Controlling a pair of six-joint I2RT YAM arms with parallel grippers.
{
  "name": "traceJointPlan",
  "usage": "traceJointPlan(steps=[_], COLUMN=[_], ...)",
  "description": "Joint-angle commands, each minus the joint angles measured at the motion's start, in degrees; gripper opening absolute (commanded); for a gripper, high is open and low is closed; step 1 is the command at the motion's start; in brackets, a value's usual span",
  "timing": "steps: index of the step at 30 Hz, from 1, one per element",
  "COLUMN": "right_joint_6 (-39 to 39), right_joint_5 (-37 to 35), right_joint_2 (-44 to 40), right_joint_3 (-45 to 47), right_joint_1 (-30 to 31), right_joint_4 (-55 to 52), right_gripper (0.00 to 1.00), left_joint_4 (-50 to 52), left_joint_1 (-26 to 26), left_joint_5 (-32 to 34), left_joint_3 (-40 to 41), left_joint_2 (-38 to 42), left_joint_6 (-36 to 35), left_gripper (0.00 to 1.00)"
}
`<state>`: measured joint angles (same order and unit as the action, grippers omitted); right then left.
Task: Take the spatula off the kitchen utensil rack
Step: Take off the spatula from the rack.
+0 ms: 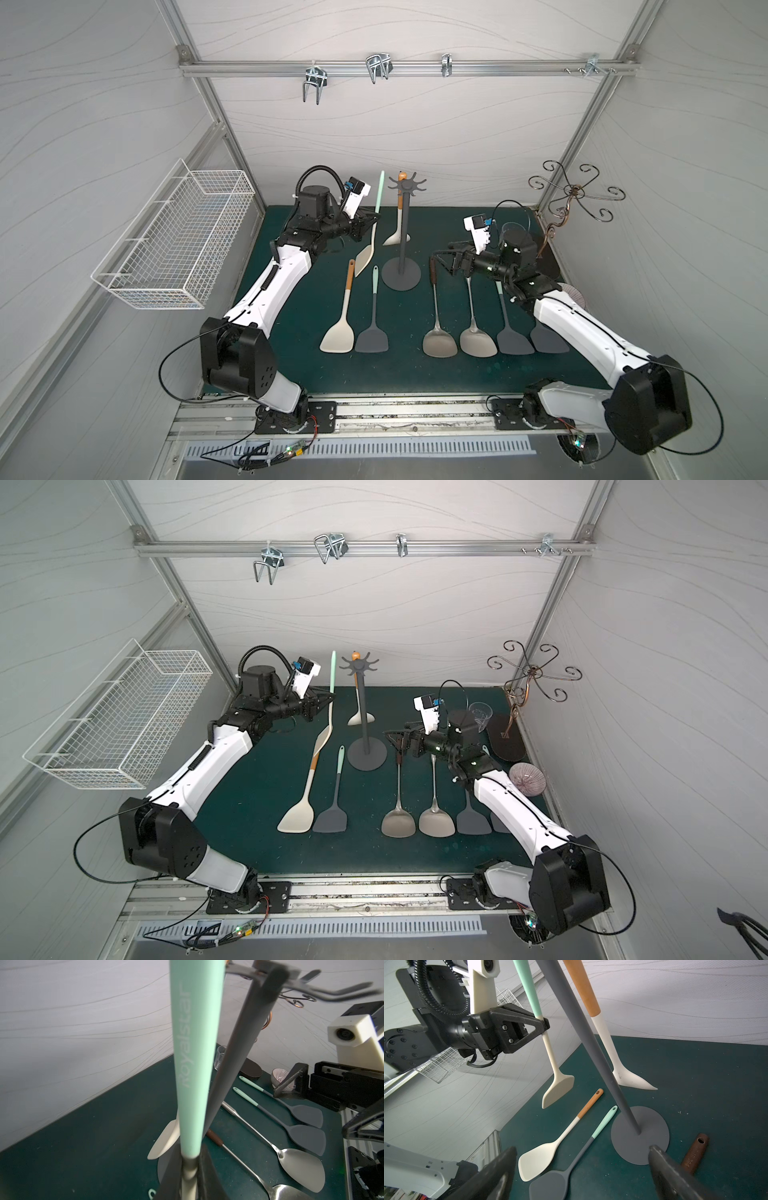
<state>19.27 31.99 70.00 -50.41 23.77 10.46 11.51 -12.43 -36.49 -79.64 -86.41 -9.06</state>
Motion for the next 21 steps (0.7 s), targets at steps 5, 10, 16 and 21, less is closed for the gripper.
traceJointPlan(steps=[5,10,16,21], right_joint_6=[-0.08,-1.57,-1.9,-1.78], right_joint_5=[-0.53,-3.18,-5.0,-5.36], right_joint_2=[0.14,-0.67,-0.7,-1.2], right_joint_3=[-2.53,-4.54,-6.4,-6.55], right_joint_1=[2.36,6.96,12.34,14.26], right_joint_4=[-1.06,-4.45,-6.96,-9.05], right_gripper=[0.99,0.99,0.99,0.99], left_joint_4=[3.47,9.73,18.4,19.91], left_joint_1=[0.12,0.12,-0.88,-3.13], left_joint_5=[16.56,24.26,38.27,43.26], left_joint_3=[2.35,3.35,4.93,6.78], left_joint_2=[10.64,14.07,17.86,18.06], left_joint_6=[6.15,9.74,12.35,14.34], left_gripper=[0.0,0.0,0.0,0.0])
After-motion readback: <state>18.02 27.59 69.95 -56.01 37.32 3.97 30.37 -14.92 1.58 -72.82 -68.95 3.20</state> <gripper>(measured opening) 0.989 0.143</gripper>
